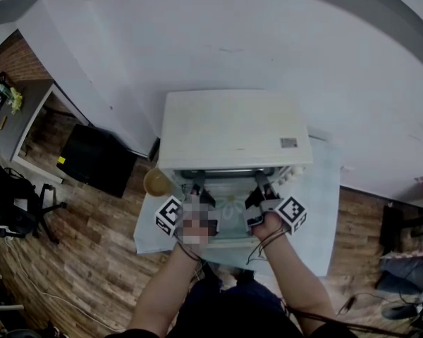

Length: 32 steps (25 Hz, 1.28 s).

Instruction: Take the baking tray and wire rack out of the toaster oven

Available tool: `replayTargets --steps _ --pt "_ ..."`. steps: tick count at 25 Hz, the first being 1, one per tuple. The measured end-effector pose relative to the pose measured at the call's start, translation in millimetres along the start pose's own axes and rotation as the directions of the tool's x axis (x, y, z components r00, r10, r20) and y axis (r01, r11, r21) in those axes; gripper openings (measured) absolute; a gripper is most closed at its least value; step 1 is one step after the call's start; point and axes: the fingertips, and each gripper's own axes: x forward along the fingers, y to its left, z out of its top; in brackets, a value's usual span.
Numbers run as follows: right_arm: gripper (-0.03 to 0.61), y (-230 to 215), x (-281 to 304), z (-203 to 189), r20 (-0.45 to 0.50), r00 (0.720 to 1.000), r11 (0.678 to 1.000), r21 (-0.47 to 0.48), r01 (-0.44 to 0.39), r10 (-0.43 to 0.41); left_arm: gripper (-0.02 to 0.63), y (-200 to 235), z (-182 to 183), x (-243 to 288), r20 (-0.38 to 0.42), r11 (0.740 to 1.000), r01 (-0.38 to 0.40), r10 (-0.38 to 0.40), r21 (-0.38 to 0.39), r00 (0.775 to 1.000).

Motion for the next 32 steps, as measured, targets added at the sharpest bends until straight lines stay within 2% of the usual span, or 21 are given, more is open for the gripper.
replayTargets --steps 8,14,20,27,32 --pt "0.097 -6 -31 -11 0.029 0.999 1.000 0.014 0.016 -0.016 0.104 6 -12 -31 -0.044 1.000 -0.017 0.016 -0.006 0.999" --pt "0.094 -10 -54 -19 0.056 0.998 1.000 0.008 0.026 -0.026 0.100 0 -22 -49 -0.090 0.998 0.052 -0.055 -0.033 0.994" --pt "0.092 -18 -76 -28 0.076 0.997 0.999 0.011 0.031 -0.031 0.095 14 -32 -76 -0.150 0.999 0.015 -0.021 -0.040 0.988" --pt "0.092 -18 -98 -38 0.062 0.998 1.000 0.022 0.014 -0.015 0.095 8 -36 -95 -0.185 0.996 0.073 -0.080 -0.045 0.980" --pt "0.091 -21 -118 -45 0.030 0.999 0.999 0.027 0.018 -0.019 0.095 1 -49 -113 -0.181 0.991 0.102 -0.116 -0.088 0.977"
